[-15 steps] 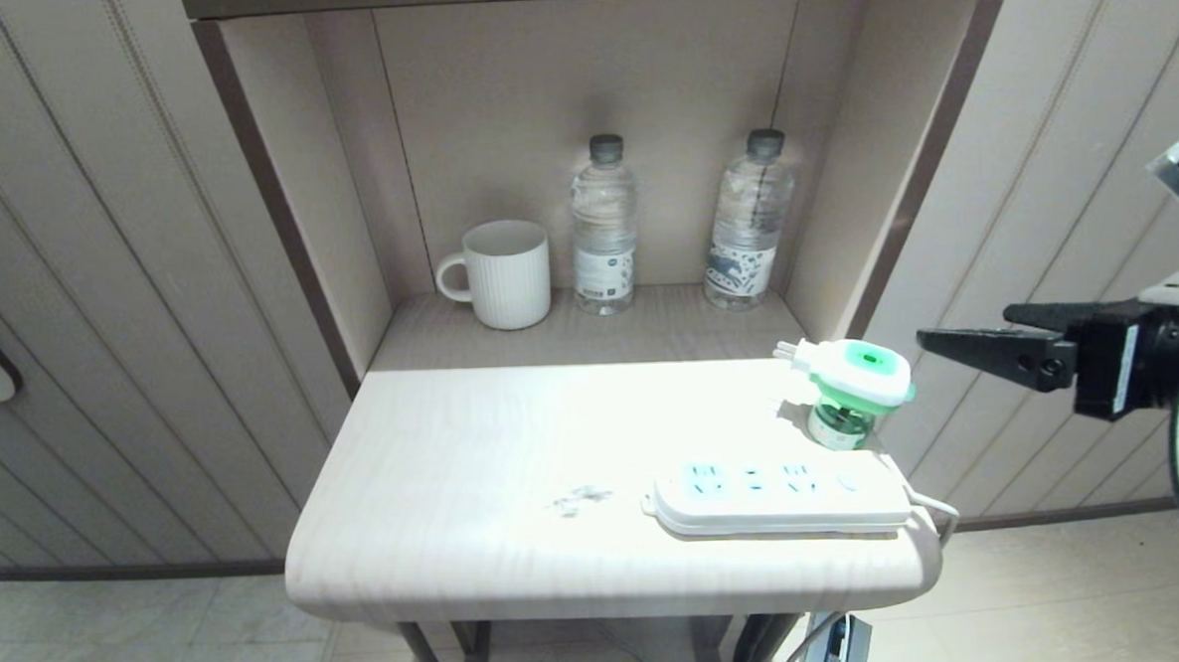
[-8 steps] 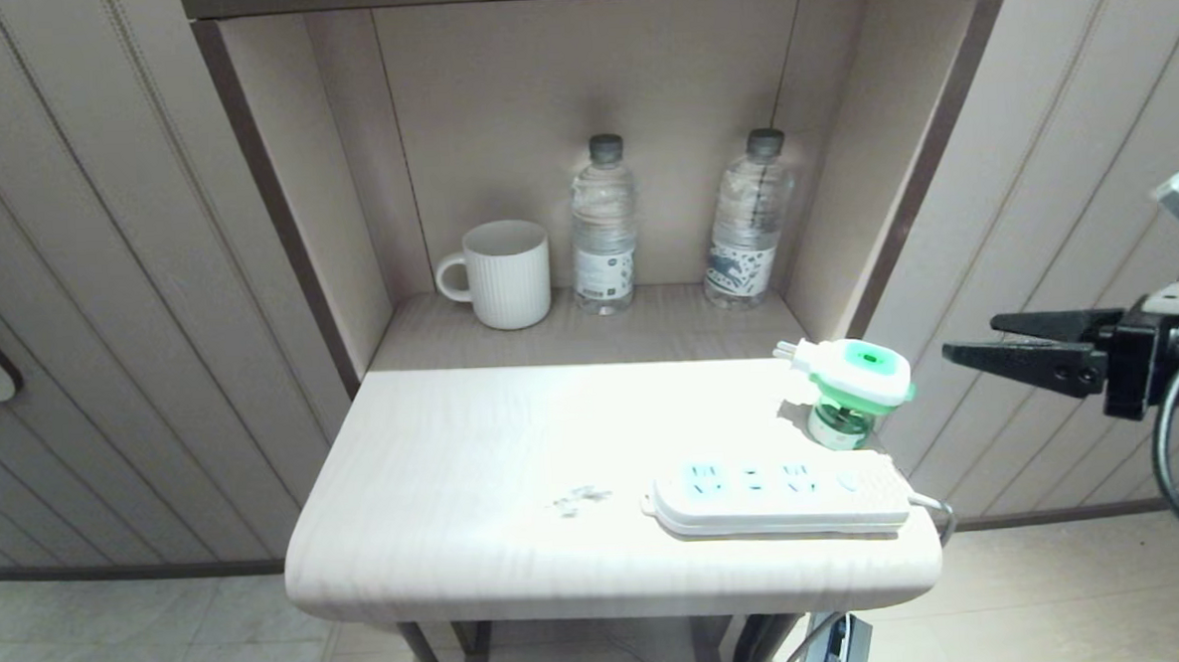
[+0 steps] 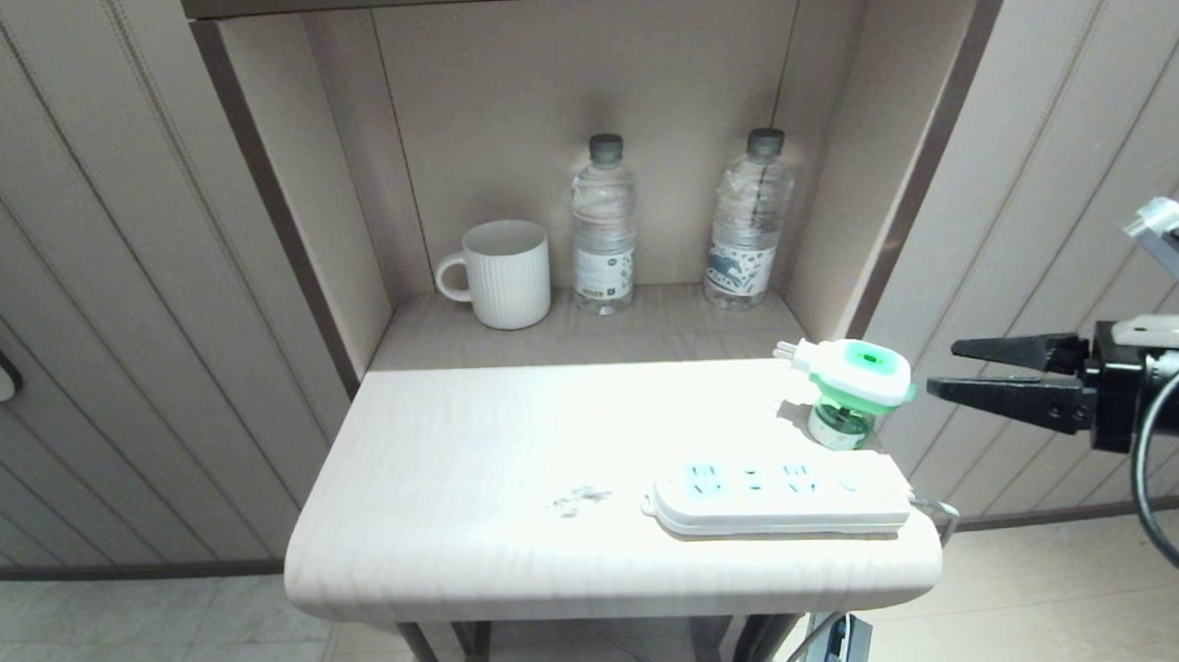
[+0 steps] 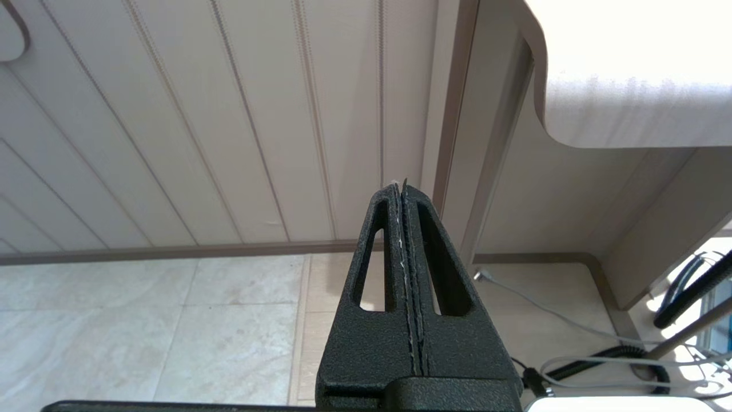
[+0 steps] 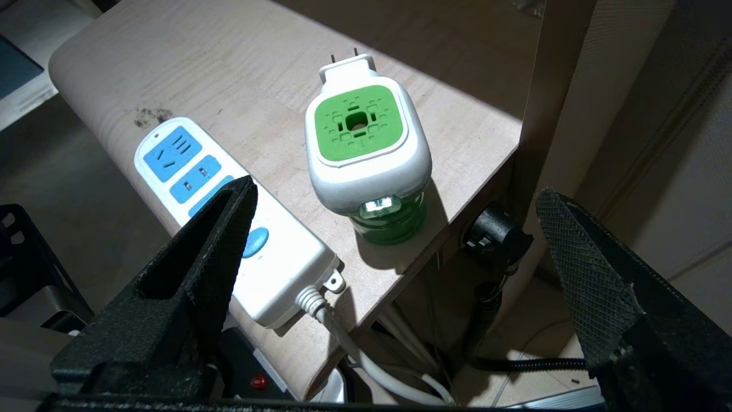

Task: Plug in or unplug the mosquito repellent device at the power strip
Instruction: Pick up the mosquito repellent liquid

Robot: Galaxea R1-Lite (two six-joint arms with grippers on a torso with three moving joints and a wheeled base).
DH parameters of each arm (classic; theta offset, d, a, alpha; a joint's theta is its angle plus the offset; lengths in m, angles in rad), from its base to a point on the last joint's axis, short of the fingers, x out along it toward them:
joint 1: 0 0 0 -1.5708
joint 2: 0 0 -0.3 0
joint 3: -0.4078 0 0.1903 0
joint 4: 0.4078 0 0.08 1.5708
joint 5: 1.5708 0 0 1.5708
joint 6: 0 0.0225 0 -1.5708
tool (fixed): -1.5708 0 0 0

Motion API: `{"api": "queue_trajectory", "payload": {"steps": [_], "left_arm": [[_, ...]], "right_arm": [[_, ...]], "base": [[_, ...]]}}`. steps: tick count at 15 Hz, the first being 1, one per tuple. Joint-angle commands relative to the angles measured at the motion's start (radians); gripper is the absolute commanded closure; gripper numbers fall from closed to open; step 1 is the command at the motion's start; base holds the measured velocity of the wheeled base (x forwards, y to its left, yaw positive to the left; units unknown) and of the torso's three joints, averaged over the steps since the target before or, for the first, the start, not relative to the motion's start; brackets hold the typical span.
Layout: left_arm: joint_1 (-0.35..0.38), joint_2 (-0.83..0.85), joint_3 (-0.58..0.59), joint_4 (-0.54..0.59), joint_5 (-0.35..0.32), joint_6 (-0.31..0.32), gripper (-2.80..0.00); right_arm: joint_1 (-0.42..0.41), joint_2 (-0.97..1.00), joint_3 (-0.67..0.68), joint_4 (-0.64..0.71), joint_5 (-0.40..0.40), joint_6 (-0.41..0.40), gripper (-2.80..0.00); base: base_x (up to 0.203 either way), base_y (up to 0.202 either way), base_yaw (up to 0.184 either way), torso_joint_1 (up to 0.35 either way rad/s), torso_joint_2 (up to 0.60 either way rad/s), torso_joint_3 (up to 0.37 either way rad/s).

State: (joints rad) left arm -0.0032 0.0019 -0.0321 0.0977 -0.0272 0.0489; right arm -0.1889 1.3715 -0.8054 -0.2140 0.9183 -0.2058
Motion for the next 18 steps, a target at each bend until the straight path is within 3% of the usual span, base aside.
{"api": "queue_trajectory", "payload": {"steps": [1, 5, 8, 18], "left_arm": [[0.000, 0.000, 0.000, 0.001, 0.000, 0.000, 0.00], [0.000, 0.000, 0.000, 0.001, 0.000, 0.000, 0.00], [0.000, 0.000, 0.000, 0.001, 0.000, 0.000, 0.00], [0.000, 0.000, 0.001, 0.001, 0.000, 0.000, 0.00]], "right_arm": [[0.007, -0.005, 0.033, -0.041, 0.003, -0.029, -2.80], [0.046, -0.026, 0.052, -0.064, -0.004, -0.049, -2.80], [0.055, -0.025, 0.081, -0.064, -0.007, -0.109, -2.80], [0.119, 0.041, 0.084, -0.170, -0.015, -0.107, -2.80]], "base": [[0.000, 0.000, 0.000, 0.000, 0.00, 0.000], [0.000, 0.000, 0.000, 0.000, 0.00, 0.000], [0.000, 0.000, 0.000, 0.000, 0.00, 0.000], [0.000, 0.000, 0.000, 0.000, 0.00, 0.000]]}}
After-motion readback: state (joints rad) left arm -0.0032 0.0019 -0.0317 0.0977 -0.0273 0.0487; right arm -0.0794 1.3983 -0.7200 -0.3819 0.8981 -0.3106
